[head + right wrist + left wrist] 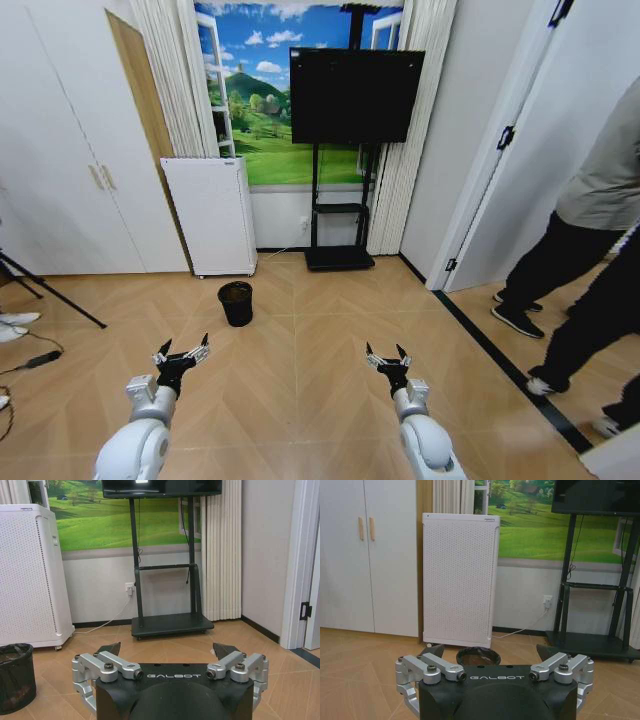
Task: Pick up the trash bin and place the garbage on the floor into it.
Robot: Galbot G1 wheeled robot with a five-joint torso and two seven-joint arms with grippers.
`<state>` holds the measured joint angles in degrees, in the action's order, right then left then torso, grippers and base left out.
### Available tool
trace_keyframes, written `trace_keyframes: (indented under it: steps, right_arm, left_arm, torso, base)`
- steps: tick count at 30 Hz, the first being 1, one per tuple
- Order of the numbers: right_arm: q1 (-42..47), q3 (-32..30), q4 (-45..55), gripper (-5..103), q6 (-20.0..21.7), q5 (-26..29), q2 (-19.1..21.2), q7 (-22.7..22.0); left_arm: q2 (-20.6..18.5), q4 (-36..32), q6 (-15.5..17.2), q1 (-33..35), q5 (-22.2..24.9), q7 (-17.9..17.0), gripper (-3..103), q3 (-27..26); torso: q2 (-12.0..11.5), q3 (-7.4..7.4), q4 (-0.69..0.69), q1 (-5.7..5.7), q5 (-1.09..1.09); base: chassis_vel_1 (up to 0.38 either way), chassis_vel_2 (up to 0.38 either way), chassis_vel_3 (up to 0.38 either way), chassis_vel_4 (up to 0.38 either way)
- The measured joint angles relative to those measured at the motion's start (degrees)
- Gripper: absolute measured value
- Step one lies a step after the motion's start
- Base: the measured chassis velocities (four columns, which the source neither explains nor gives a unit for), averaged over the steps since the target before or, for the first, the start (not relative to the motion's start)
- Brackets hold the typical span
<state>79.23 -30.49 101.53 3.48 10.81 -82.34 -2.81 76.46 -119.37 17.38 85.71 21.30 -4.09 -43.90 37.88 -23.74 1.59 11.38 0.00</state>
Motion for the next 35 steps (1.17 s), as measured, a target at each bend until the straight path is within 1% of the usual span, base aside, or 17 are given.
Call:
trace_keyframes:
  steps: [35]
  right_arm:
    - [0.00, 0.00, 0.01, 100, 0.02, 0.00, 0.00, -0.03]
  left_arm:
    - [0.00, 0.00, 0.07, 0.00, 0.01, 0.01, 100, -0.01]
  torso:
    - [0.00, 0.00, 0.00, 0.00, 0.00]
  base:
    - [0.000, 0.000, 0.000, 0.000]
